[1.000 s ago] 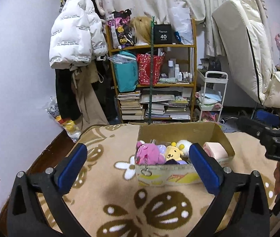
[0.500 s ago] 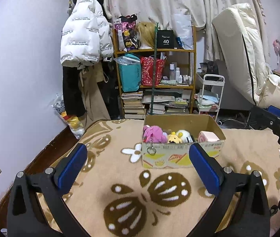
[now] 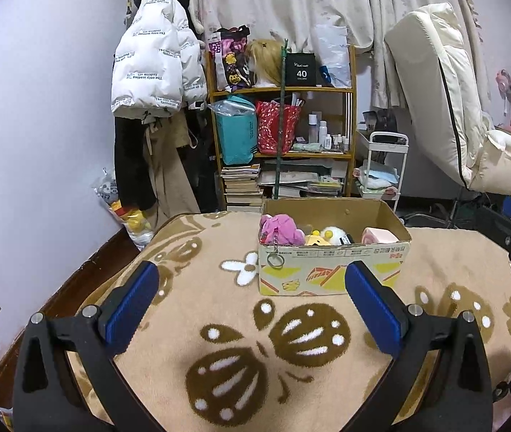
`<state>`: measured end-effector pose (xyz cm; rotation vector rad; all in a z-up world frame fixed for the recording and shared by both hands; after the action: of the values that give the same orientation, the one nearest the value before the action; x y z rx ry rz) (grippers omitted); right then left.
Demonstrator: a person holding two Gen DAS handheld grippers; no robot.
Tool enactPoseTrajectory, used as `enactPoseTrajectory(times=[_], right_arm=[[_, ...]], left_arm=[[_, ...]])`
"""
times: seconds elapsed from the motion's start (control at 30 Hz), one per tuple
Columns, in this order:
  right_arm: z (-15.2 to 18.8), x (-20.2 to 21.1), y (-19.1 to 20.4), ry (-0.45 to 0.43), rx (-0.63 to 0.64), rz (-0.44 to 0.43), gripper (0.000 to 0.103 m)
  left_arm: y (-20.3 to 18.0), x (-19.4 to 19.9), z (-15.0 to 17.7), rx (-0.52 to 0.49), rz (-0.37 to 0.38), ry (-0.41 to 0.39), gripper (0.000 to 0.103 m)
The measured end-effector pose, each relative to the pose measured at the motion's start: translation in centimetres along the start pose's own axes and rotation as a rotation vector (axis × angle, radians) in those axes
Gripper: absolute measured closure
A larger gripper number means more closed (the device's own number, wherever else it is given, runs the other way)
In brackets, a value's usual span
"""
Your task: Organize soft objects
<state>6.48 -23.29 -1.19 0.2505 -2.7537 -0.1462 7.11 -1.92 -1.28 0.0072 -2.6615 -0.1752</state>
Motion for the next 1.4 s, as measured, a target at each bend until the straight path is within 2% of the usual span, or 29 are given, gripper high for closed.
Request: enactPoseTrajectory(times=[0.5,1.4], right_arm=[[0.8,-0.4,-0.3,0.013,-0.001,0.007,0.000],[1.9,-0.7,-1.1,0.020,-0.008,0.024,0.000]], left_arm=[[0.2,-0.2,0.4,0.019,-0.042,-0.010,0.001],[0.5,-0.4,0.5,0.030,-0.039,0.004,0.001]])
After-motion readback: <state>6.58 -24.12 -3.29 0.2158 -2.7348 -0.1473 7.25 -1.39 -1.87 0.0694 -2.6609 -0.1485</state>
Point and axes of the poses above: each gripper's, at about its wrist camera, not at the fingertips, and x roughly against the way its jaws point, y to its left, z to its underside, the point moved 7 cm from there along -x, roughly the way its jaws point, and after that the axes turned 7 degrees about -z, right-handed, at the moved point
